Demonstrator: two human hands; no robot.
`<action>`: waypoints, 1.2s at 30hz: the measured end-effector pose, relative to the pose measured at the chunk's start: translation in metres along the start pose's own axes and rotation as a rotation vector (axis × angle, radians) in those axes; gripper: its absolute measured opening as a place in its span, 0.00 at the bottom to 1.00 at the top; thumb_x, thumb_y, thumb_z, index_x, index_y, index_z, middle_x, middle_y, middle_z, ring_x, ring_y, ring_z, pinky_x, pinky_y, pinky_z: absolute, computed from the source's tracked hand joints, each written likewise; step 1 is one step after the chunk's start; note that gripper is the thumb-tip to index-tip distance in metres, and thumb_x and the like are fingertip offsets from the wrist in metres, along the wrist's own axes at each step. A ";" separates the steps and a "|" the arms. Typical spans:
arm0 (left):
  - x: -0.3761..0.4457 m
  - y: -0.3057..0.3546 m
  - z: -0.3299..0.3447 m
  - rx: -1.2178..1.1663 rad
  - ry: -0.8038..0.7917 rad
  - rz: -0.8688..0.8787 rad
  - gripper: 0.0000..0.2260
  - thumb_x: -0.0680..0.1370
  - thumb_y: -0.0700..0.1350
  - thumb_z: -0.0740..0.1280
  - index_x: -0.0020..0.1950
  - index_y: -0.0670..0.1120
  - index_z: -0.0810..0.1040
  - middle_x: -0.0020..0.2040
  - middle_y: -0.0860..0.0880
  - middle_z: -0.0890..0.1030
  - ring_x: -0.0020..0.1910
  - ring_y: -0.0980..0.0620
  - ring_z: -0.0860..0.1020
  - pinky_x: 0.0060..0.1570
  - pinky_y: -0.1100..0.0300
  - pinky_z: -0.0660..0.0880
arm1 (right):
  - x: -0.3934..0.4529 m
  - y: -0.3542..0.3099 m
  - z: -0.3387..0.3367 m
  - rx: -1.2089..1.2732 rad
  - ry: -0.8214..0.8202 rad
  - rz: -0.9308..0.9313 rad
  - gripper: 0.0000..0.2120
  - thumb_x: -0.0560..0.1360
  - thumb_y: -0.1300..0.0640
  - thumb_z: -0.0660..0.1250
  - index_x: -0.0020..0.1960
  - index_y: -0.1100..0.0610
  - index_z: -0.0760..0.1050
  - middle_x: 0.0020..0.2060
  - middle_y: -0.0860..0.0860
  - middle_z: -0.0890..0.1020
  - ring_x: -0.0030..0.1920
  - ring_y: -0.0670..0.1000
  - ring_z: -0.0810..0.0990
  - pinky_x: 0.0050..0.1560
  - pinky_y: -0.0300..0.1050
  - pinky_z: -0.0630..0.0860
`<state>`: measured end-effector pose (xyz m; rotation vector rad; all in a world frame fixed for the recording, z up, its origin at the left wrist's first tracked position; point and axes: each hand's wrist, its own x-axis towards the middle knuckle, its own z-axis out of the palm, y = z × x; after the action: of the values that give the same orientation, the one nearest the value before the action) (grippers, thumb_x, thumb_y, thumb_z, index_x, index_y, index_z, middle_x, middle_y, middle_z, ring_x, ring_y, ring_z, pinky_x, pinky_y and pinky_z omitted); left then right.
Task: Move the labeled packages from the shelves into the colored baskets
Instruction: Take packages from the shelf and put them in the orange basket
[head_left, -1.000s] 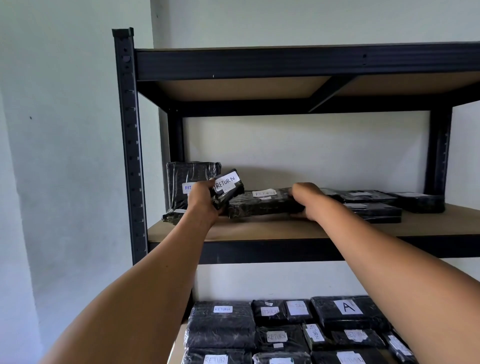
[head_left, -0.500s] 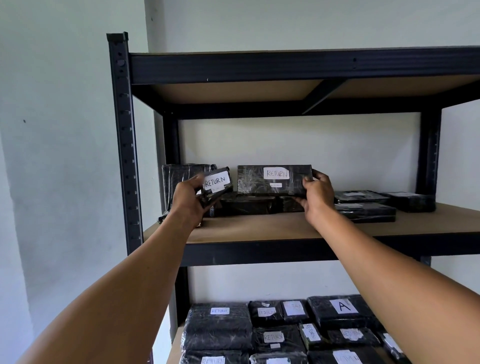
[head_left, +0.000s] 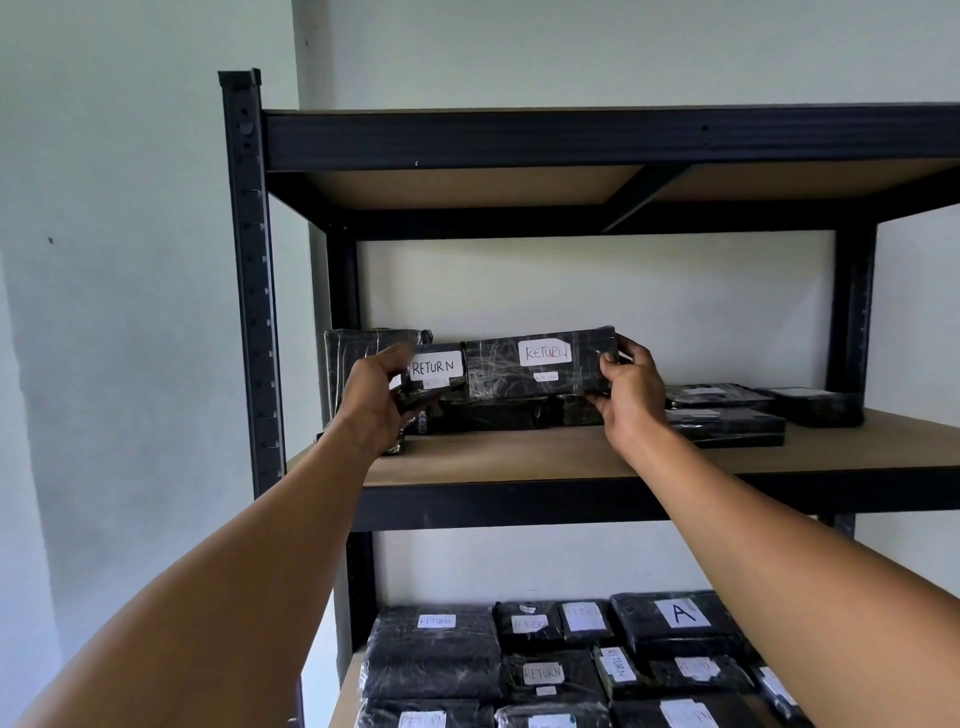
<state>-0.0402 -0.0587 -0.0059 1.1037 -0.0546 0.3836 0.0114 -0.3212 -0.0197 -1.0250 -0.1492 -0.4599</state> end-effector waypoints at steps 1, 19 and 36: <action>0.000 0.000 0.000 0.004 -0.003 0.004 0.12 0.80 0.40 0.64 0.61 0.47 0.80 0.52 0.49 0.86 0.51 0.42 0.85 0.51 0.47 0.82 | 0.000 0.000 0.000 0.003 -0.004 -0.002 0.17 0.80 0.67 0.62 0.61 0.48 0.75 0.52 0.48 0.81 0.55 0.52 0.80 0.61 0.61 0.77; -0.001 0.000 -0.005 -0.049 0.013 -0.001 0.10 0.77 0.41 0.66 0.57 0.49 0.82 0.57 0.46 0.85 0.56 0.42 0.83 0.62 0.41 0.77 | -0.027 -0.014 -0.005 -0.055 0.133 -0.048 0.15 0.80 0.65 0.62 0.57 0.46 0.76 0.52 0.48 0.82 0.58 0.54 0.80 0.59 0.59 0.79; -0.153 0.042 -0.037 0.027 -0.120 0.042 0.11 0.76 0.41 0.68 0.57 0.46 0.84 0.53 0.46 0.86 0.56 0.42 0.83 0.58 0.44 0.80 | -0.169 -0.061 -0.040 -0.100 0.255 -0.044 0.16 0.78 0.64 0.62 0.62 0.51 0.78 0.52 0.50 0.84 0.52 0.51 0.84 0.44 0.52 0.83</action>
<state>-0.2021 -0.0521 -0.0225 1.1525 -0.1793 0.3558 -0.1699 -0.3306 -0.0484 -1.0532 0.0805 -0.6386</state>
